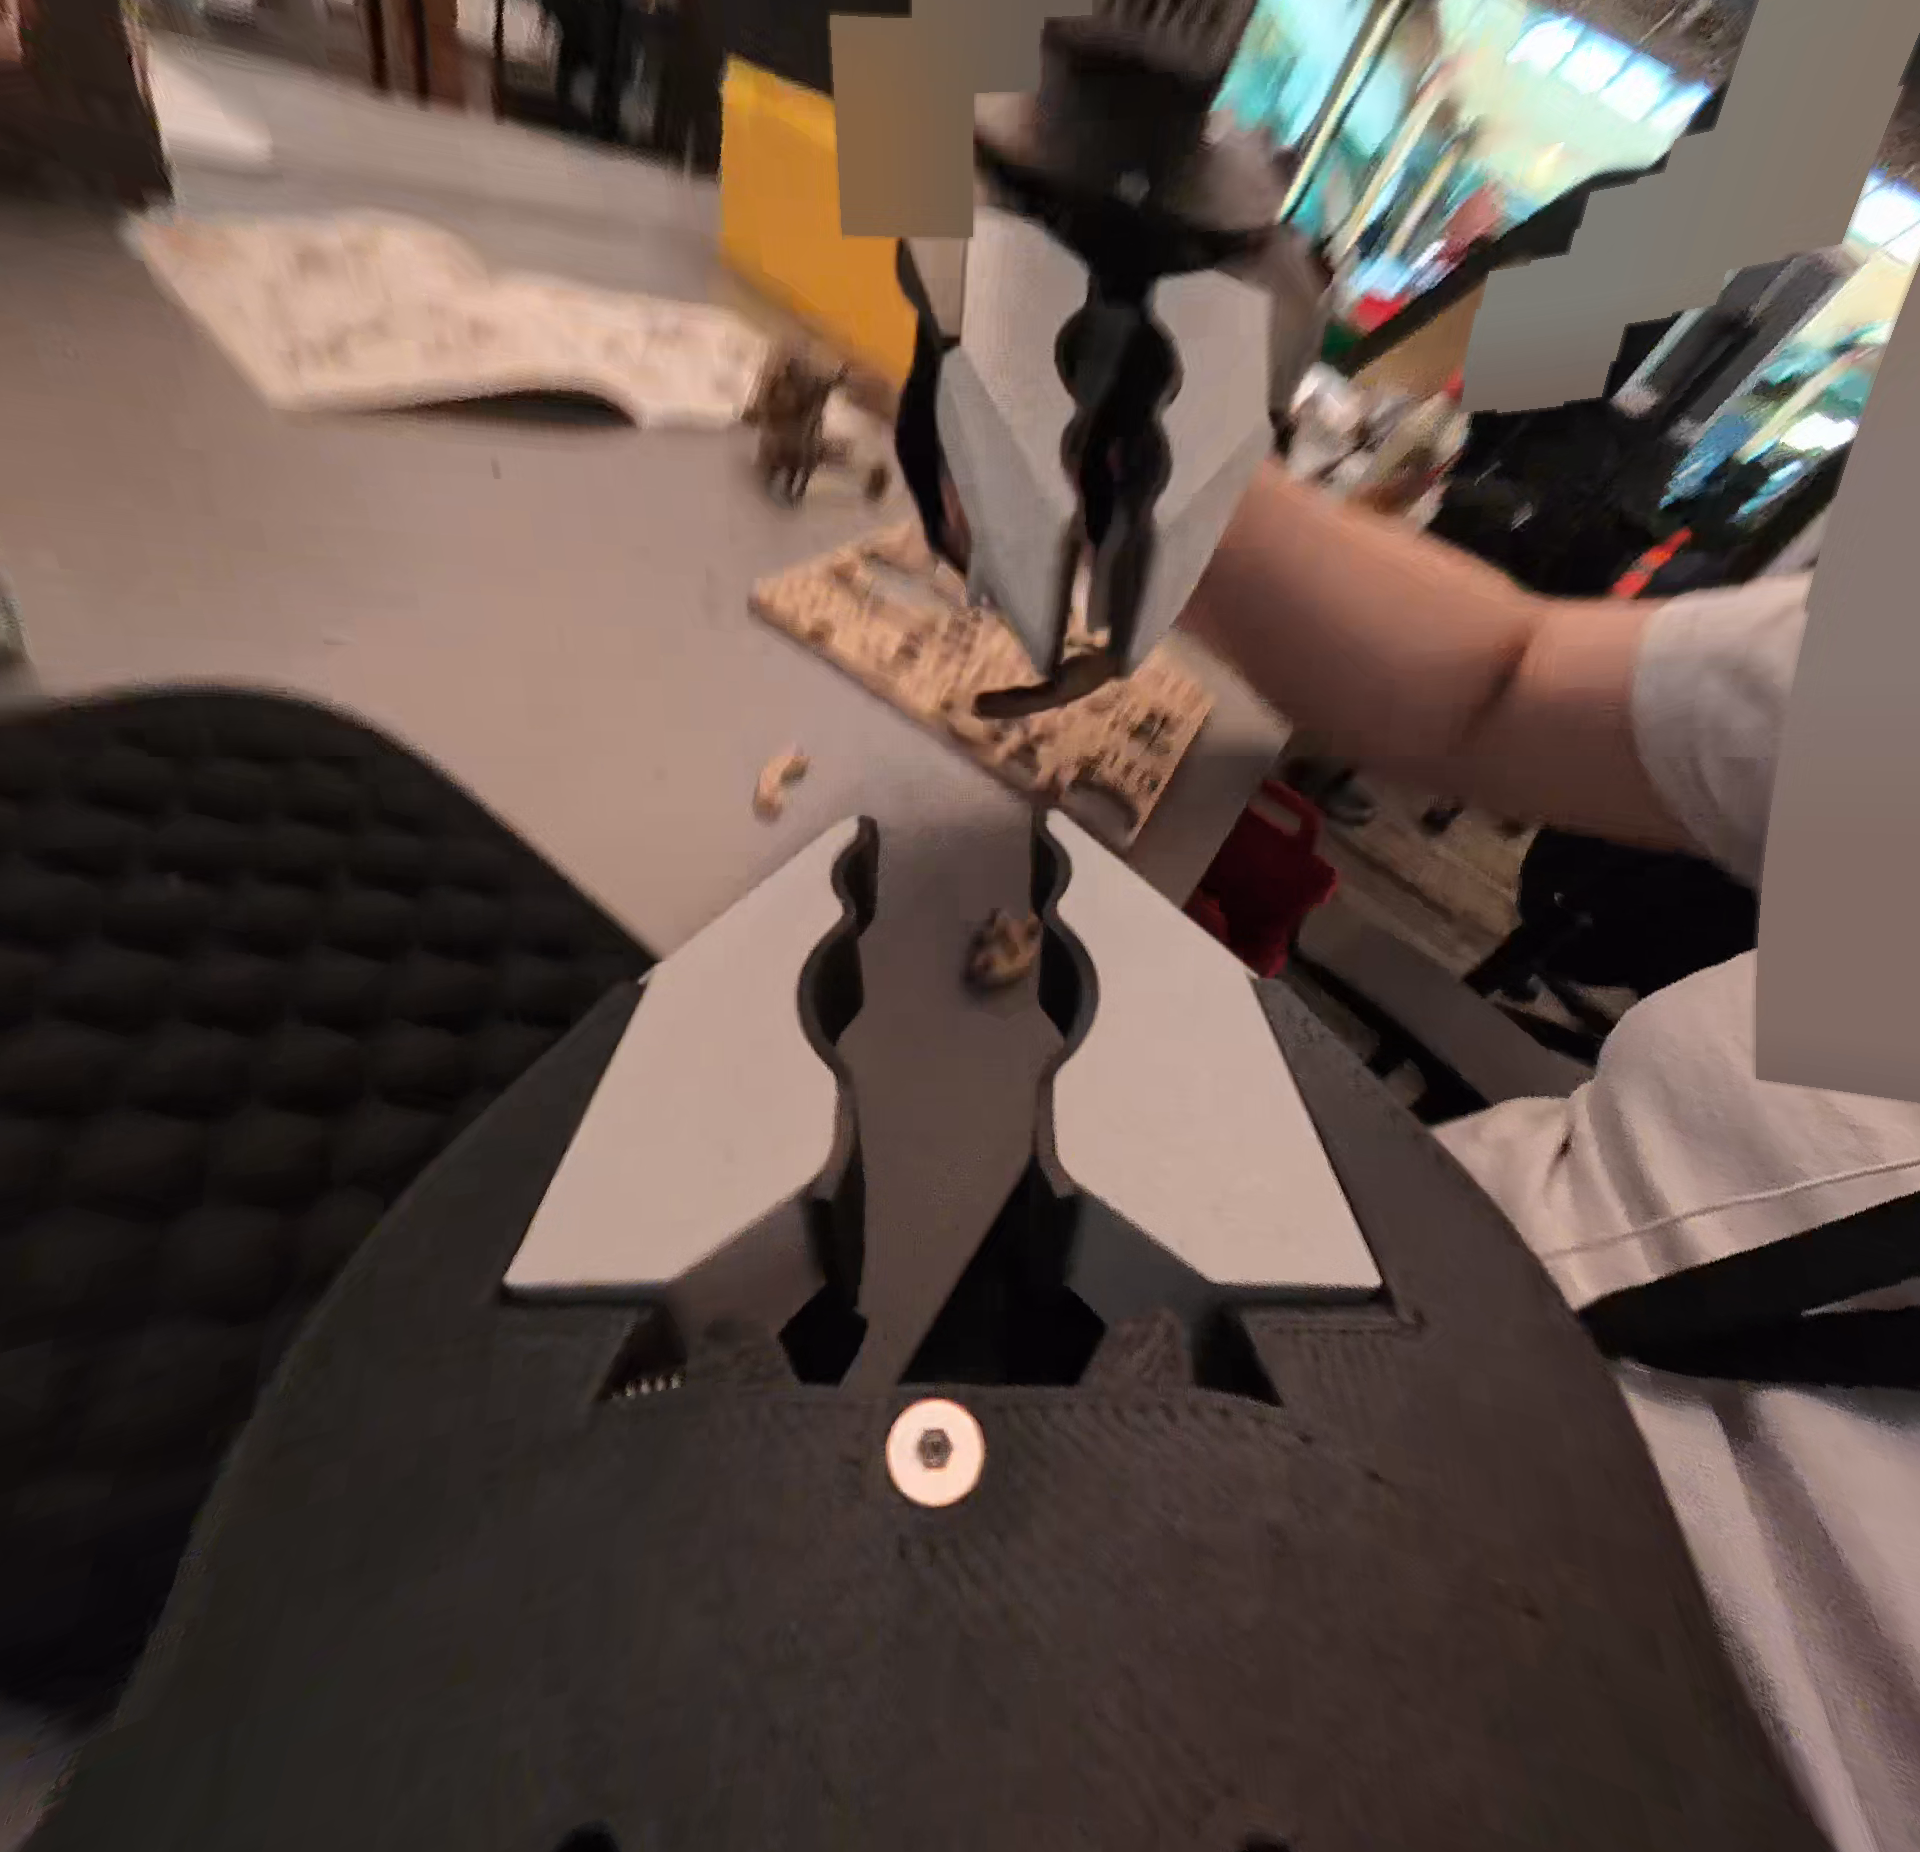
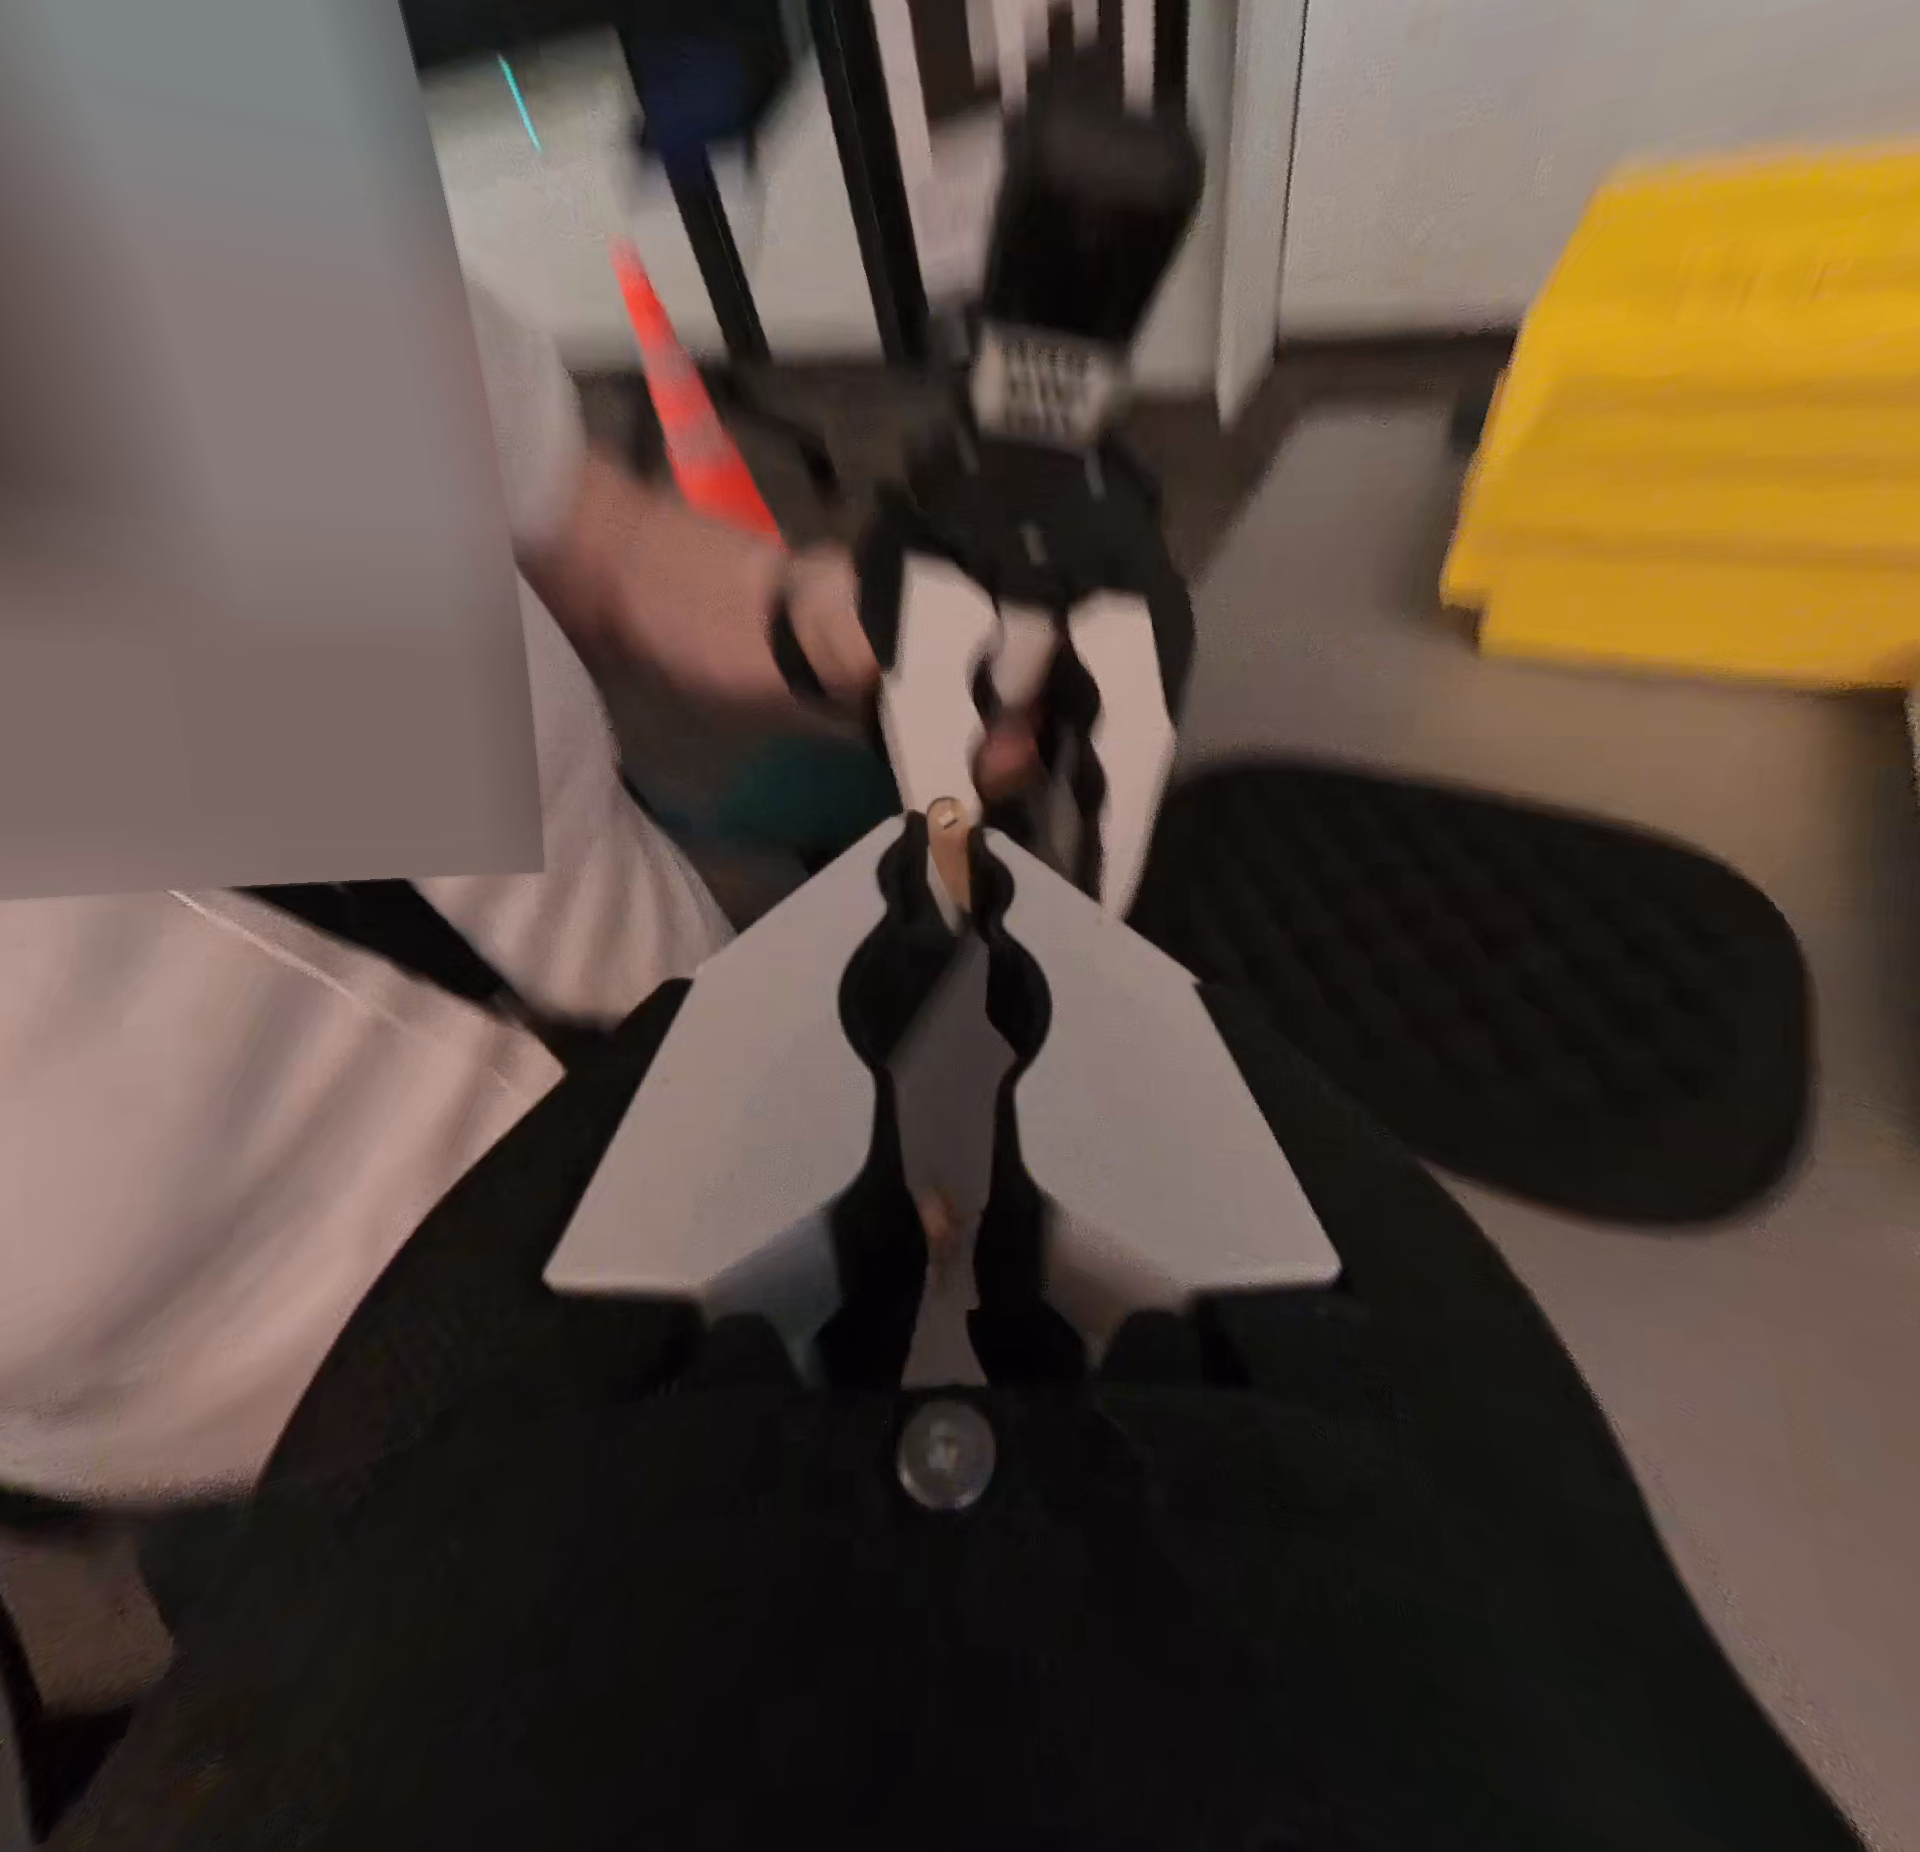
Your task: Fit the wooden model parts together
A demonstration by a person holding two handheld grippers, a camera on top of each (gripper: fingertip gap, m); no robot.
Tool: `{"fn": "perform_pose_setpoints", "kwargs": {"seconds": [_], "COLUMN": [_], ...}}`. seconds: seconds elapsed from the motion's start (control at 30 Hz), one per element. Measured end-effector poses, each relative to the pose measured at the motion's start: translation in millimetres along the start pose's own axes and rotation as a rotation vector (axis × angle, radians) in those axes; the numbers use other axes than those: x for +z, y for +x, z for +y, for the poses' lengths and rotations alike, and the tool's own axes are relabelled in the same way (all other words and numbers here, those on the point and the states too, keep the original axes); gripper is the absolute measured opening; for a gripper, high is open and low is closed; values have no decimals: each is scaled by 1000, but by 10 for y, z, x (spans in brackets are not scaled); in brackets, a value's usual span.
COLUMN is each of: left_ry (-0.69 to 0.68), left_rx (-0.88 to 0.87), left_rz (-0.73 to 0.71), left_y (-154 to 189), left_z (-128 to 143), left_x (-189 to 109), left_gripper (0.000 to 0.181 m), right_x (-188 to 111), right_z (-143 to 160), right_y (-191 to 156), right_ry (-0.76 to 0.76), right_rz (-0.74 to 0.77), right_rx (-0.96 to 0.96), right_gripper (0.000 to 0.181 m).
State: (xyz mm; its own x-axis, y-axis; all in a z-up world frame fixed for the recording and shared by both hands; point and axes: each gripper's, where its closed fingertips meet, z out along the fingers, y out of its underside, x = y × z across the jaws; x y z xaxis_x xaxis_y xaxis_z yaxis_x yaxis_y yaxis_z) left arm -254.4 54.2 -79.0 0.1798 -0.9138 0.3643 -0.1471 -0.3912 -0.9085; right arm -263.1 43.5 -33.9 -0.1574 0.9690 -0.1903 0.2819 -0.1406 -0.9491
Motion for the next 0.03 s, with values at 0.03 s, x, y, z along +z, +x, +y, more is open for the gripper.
{"fn": "perform_pose_setpoints", "kwargs": {"seconds": [0.03], "left_ry": [76], "left_rx": [16], "left_rz": [57], "left_y": [81], "left_z": [-140], "left_x": [-1], "left_gripper": [27], "right_x": [-79], "right_z": [-229], "right_y": [-133], "right_ry": [149], "right_rz": [-62], "right_rx": [49], "right_gripper": [6]}}
